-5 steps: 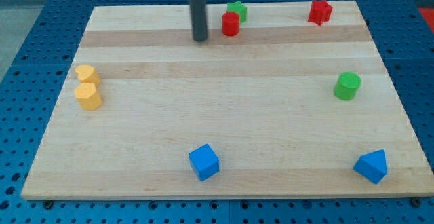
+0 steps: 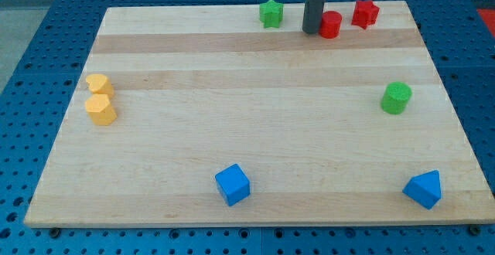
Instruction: Put the red circle to the left side of red star
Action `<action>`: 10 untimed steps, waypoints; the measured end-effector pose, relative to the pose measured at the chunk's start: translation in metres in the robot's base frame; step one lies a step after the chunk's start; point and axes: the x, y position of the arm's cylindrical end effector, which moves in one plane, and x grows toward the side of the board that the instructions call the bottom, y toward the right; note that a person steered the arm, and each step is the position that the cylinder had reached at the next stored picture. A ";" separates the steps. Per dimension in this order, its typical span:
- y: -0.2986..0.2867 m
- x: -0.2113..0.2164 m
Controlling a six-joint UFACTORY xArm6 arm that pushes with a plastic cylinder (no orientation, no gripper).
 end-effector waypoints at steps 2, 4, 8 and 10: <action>0.008 0.023; 0.009 0.022; 0.052 0.009; 0.041 0.016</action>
